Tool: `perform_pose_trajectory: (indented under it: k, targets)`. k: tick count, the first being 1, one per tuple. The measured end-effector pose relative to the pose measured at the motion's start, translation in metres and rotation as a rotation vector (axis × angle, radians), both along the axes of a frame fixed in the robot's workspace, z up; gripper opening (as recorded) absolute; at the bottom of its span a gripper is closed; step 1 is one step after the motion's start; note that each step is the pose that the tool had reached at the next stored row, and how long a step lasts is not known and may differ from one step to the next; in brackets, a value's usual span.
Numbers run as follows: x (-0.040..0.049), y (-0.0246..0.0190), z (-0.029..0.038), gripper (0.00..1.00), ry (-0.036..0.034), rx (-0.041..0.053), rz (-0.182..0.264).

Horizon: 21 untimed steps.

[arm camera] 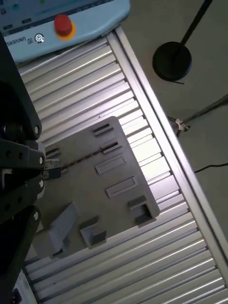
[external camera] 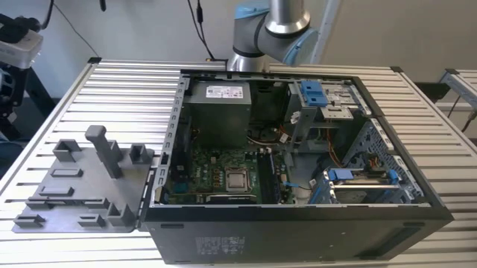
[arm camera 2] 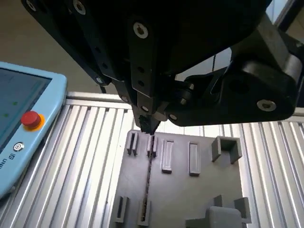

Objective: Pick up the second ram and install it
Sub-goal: 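Pick up the second ram and move it above second insertion slot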

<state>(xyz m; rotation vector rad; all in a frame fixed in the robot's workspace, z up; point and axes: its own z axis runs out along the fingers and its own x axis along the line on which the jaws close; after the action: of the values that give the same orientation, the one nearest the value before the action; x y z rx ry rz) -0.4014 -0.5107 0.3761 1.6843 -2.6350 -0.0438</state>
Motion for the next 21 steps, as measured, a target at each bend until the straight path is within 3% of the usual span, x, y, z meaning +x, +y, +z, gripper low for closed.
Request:
perform_pose_trajectory:
  k: [4, 9, 19, 21]
  targets:
    - [0.0000, 0.0000, -0.0006, 0.11, -0.0007, -0.0001, 0.072]
    - [0.0000, 0.0001, -0.0026, 0.11, -0.0070, -0.0005, 0.163]
    - [0.0000, 0.0007, -0.0057, 0.11, -0.0068, -0.0061, 0.334]
    - [0.0000, 0.0007, -0.0058, 0.11, -0.0068, -0.0060, 0.345]
